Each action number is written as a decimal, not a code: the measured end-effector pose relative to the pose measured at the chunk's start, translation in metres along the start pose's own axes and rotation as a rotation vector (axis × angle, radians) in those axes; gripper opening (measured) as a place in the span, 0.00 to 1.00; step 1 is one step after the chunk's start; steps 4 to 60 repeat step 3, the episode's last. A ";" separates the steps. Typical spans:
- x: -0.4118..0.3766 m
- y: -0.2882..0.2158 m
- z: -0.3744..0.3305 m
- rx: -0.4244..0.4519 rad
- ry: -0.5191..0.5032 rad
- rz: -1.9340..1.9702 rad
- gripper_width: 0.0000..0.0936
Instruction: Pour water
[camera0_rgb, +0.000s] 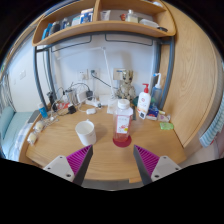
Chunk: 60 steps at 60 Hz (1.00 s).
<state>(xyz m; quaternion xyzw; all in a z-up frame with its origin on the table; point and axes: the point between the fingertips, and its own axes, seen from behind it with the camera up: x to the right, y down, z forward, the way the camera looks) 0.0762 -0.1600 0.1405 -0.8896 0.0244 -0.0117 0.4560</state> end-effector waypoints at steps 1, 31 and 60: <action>-0.002 -0.001 -0.002 0.002 -0.005 -0.002 0.89; -0.005 -0.003 -0.005 0.007 -0.014 -0.006 0.89; -0.005 -0.003 -0.005 0.007 -0.014 -0.006 0.89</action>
